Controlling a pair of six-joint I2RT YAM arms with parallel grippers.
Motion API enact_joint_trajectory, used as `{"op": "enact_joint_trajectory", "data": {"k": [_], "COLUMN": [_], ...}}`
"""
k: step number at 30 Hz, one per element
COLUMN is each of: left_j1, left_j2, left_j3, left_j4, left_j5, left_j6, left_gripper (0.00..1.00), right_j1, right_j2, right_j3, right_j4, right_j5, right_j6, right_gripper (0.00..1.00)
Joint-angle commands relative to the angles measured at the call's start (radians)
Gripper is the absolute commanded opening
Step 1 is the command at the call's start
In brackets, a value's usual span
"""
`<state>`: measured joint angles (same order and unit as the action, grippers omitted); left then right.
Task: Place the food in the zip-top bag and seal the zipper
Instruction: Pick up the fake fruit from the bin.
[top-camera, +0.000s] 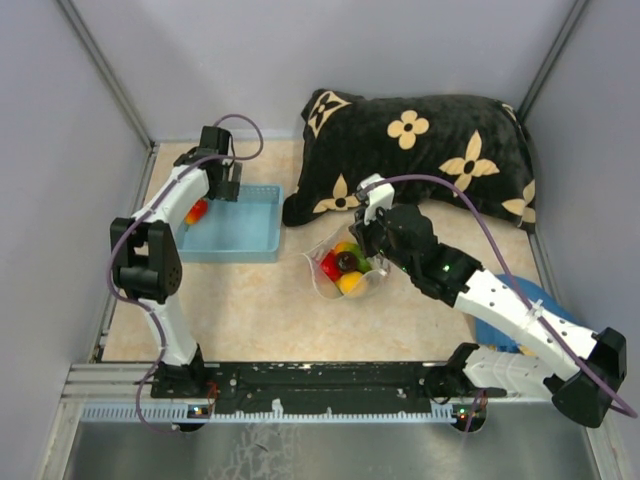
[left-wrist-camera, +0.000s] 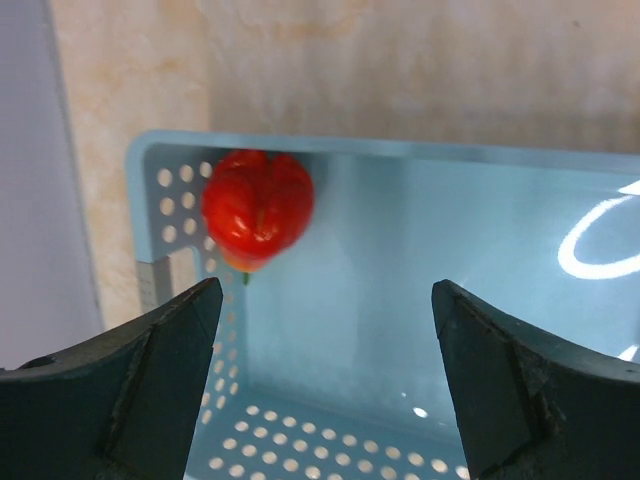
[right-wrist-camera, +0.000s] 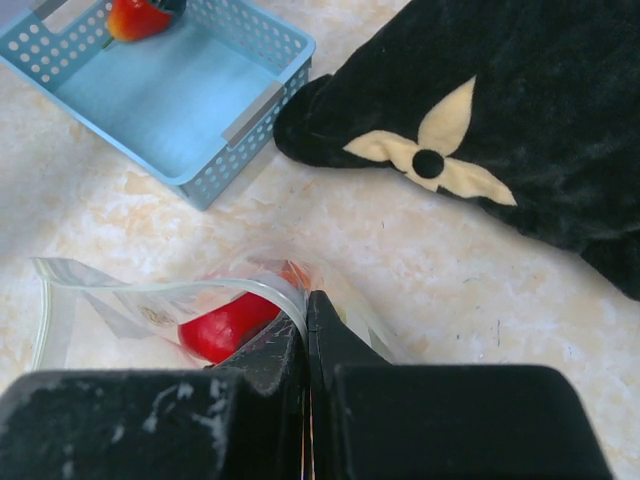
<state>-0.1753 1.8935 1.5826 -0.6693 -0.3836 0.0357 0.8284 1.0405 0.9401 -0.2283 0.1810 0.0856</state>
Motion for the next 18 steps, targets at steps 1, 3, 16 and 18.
{"op": "enact_joint_trajectory", "data": {"k": [1, 3, 16, 18], "left_j1": [0.029, 0.046, 0.108, 0.108], "left_j2": [0.035, 0.049, 0.145, 0.162], "left_j3": [0.030, 0.019, -0.033, -0.029], "left_j4": [0.063, 0.084, 0.198, 0.188], "left_j5": [-0.073, -0.072, 0.039, 0.045], "left_j6": [0.104, 0.118, 0.132, 0.125], "left_gripper": [0.91, 0.90, 0.87, 0.86], "right_j1": [-0.001, -0.001, -0.002, -0.002], "right_j2": [-0.041, -0.038, -0.016, -0.015], "right_j3": [-0.004, -0.010, -0.011, -0.010], "right_j4": [0.086, 0.090, 0.102, 0.103], "right_j5": [-0.008, -0.008, -0.027, -0.029], "right_j6": [-0.018, -0.018, -0.018, -0.017], "right_gripper": [0.00, 0.00, 0.00, 0.00]}}
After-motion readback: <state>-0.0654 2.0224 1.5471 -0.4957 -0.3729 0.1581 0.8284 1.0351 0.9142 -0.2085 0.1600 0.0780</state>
